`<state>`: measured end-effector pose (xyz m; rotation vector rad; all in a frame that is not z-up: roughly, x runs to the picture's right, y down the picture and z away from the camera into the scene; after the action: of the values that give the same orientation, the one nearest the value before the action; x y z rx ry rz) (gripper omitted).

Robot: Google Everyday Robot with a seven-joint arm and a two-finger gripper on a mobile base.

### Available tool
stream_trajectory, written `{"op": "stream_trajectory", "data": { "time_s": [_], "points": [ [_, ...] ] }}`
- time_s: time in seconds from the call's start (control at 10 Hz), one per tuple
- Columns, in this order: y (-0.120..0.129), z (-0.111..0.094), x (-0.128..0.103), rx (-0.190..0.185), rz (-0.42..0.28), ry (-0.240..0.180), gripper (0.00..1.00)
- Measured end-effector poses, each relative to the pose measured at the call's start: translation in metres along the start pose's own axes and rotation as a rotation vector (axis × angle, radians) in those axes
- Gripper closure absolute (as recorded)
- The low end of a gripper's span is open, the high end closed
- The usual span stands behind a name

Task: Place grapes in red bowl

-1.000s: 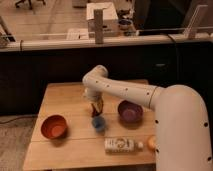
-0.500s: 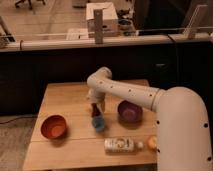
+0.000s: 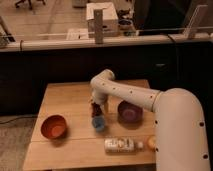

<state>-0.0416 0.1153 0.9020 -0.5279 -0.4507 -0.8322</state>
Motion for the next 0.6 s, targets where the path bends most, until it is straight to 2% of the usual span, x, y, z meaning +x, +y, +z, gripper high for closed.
{"op": "stream_trajectory", "data": {
  "time_s": [0.4, 0.6],
  "points": [
    [0.0, 0.021, 0.005, -0.011, -0.001, -0.032, 0.2],
    [-0.003, 0.026, 0.006, -0.015, -0.004, -0.034, 0.2]
  ]
}}
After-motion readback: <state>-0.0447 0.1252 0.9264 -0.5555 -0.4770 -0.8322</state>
